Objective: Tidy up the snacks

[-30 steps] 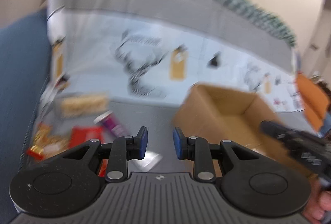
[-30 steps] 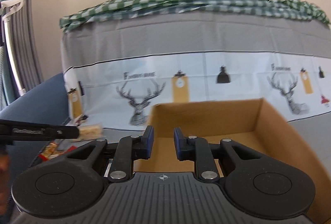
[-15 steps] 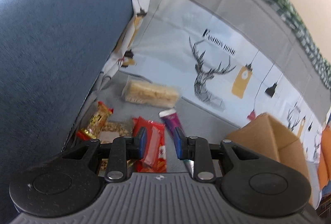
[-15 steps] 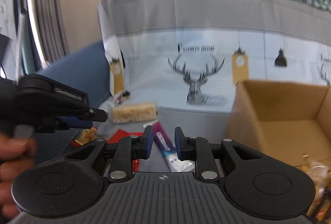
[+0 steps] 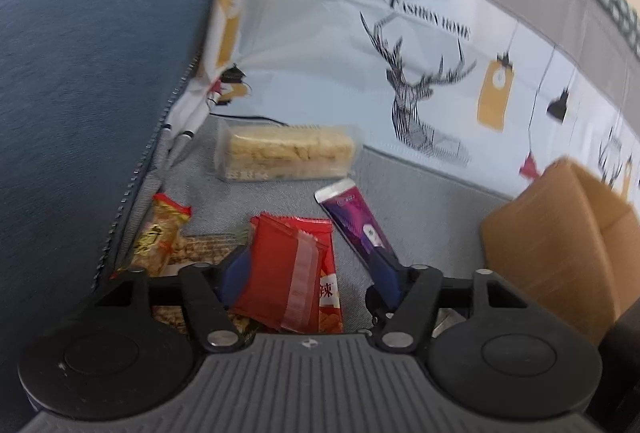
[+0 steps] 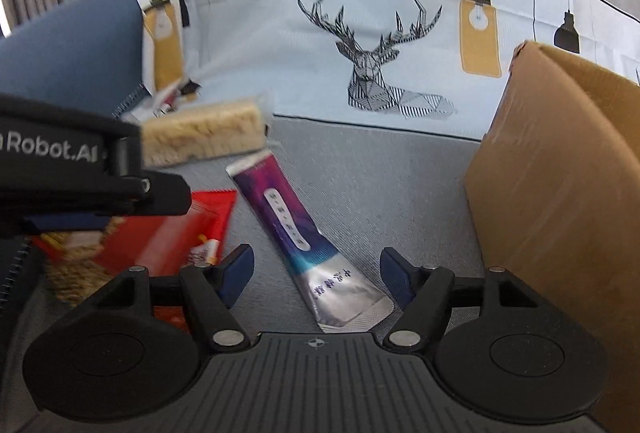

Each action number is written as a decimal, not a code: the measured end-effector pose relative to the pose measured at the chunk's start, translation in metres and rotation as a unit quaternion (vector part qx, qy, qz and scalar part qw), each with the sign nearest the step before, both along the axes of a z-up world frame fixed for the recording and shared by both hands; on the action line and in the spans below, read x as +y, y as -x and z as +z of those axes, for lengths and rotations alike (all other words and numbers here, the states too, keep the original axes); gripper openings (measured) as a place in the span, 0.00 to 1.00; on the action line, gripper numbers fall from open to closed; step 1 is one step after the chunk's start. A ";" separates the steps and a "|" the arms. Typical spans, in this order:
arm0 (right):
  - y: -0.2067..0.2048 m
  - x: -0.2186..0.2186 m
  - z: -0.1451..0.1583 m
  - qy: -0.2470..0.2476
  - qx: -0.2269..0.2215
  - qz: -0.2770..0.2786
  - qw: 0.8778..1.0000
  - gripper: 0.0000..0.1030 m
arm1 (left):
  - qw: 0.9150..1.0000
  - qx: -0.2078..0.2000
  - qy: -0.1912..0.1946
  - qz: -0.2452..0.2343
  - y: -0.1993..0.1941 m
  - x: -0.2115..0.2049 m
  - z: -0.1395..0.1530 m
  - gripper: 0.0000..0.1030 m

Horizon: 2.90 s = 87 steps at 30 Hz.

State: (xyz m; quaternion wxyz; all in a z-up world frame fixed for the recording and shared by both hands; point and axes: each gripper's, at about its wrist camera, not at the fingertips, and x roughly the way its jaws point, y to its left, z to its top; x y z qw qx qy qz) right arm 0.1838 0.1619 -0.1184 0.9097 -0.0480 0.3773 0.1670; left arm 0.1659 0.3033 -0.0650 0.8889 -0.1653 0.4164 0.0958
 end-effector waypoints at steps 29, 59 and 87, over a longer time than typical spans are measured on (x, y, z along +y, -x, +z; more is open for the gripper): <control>0.015 -0.014 0.010 -0.054 0.046 0.035 0.997 0.22 | 0.999 0.022 0.029 0.026 0.001 0.011 -0.008 0.36; 0.121 -0.063 0.011 -0.041 0.135 0.091 0.986 0.47 | 0.989 0.146 0.030 -0.001 0.111 -0.024 -0.016 0.58; 0.121 -0.073 0.028 -0.033 0.061 0.075 0.995 0.10 | 0.995 0.099 -0.023 -0.006 0.100 -0.041 0.000 0.45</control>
